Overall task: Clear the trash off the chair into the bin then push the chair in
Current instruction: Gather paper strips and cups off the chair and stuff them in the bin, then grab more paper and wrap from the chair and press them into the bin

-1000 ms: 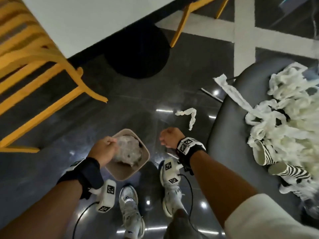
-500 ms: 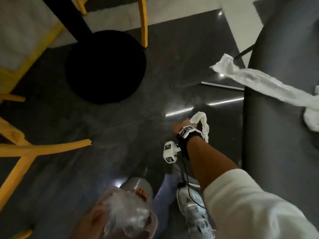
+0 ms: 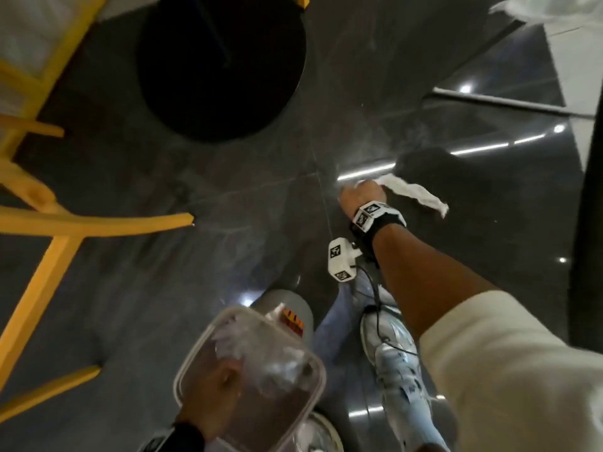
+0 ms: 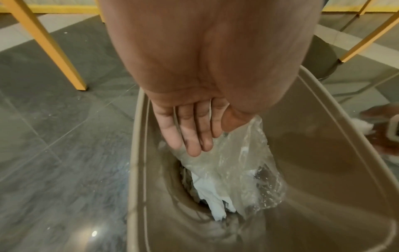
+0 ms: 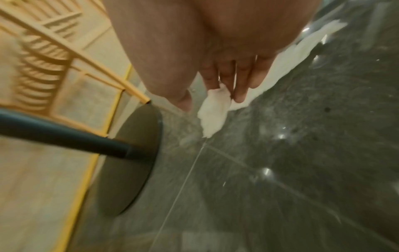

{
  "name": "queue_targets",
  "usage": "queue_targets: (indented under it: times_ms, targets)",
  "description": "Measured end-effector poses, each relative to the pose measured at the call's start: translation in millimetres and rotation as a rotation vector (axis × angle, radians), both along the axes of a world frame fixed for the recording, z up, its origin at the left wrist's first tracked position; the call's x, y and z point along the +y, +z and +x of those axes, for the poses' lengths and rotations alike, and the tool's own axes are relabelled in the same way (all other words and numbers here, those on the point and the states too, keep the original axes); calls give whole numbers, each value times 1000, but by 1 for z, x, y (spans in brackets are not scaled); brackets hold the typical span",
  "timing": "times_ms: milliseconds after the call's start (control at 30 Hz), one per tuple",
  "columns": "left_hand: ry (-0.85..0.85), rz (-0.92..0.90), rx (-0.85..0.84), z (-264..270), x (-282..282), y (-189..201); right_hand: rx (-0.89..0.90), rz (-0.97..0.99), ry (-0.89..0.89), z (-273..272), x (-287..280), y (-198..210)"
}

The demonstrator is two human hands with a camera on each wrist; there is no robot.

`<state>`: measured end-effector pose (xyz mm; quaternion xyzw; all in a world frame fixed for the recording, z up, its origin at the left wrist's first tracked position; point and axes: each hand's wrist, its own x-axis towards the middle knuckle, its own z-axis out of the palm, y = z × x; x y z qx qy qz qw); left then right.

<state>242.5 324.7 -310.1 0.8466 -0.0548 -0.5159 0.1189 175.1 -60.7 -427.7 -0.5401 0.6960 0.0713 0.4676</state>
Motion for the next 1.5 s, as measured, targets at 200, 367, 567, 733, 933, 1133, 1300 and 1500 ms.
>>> queue_targets:
  times_ms: [200, 367, 567, 733, 933, 1133, 1300, 1500]
  targets:
    - [103, 10, 81, -10, 10, 34, -271, 29, 206, -8, 138, 179]
    - [117, -23, 24, -15, 1, 97, -244, 120, 460, -36, 247, 261]
    - [124, -63, 17, -19, 25, 121, -42, 285, 511, -54, 302, 243]
    - [128, -108, 2, -16, 45, 123, -135, 455, 517, -49, 303, 202]
    - [32, -130, -41, -9, 43, 156, -38, 324, 595, -78, 275, 218]
    - [-197, -142, -91, -24, -1, 208, -98, 262, 350, -161, 232, 284]
    - [-292, -246, -128, -58, -82, 259, -175, 76, 60, -250, 179, 324]
    - [-422, -424, -104, -147, -194, 288, -115, -93, -177, -344, 104, 384]
